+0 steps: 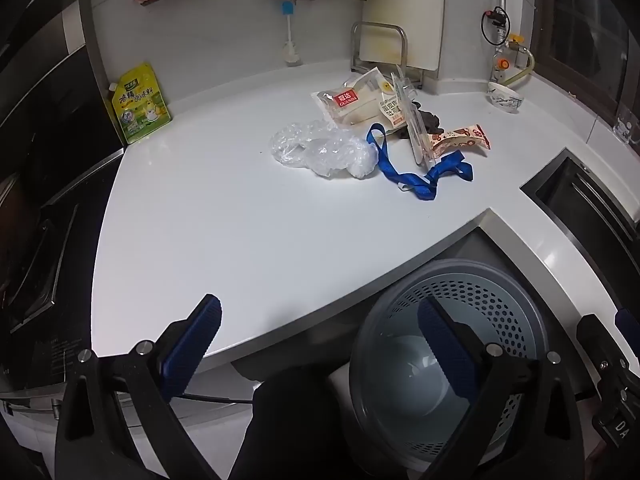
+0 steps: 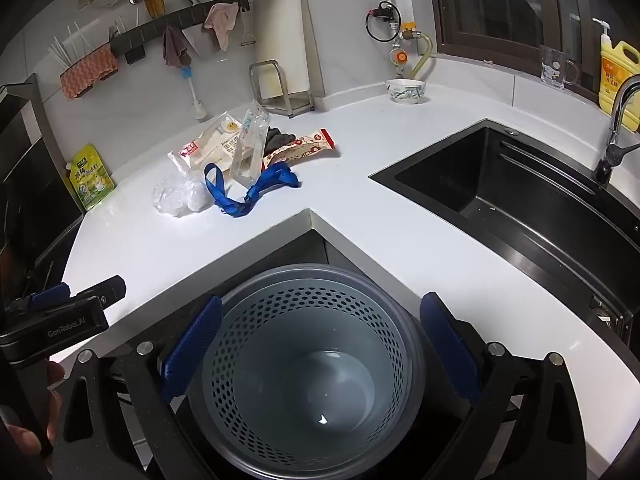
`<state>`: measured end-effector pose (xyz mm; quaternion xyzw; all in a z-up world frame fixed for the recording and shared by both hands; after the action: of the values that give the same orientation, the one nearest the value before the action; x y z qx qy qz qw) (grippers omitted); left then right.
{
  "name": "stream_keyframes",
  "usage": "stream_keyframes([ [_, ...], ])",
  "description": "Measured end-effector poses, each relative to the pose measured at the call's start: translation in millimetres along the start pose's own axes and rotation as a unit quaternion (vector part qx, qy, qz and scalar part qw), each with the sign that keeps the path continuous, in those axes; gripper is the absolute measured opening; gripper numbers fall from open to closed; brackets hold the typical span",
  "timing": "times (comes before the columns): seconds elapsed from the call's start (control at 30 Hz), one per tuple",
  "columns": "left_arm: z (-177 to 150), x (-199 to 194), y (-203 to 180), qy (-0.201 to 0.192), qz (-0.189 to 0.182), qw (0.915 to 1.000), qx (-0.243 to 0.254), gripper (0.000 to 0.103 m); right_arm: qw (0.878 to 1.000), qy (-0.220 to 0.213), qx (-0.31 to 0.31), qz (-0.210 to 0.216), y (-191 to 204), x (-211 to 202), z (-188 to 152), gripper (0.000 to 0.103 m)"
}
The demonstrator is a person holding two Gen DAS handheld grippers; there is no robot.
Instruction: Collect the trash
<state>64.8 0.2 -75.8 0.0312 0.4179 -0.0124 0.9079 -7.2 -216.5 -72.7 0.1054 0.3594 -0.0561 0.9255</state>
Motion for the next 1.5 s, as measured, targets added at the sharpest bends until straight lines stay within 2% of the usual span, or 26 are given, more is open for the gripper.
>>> stream_keyframes([
  [0.4, -0.4, -9.7, -4.8, -0.006, 0.002, 1.0000, -0.001, 0.097, 1.000, -0.004, -0.001, -0.004, 0.2, -4.9, 1.4, 0.094],
  [1.5, 3.5, -2.2, -0.9, 0.002, -0.006, 1.0000, -0.008, 0.097, 1.000, -0.008, -0.004, -0.006, -5.2, -5.6, 7.5, 0.095],
])
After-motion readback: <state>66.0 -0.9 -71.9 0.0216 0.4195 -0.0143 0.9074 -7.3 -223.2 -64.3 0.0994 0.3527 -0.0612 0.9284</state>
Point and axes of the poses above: each gripper's, at about its wrist camera, not at the fingertips, and x roughly the way its jaws point, y to its left, z to its top, the point moved 10 cm from there along x, roughly the way its jaws point, and after that the axes turned 1 degree about -x, right-handed, at the moved point
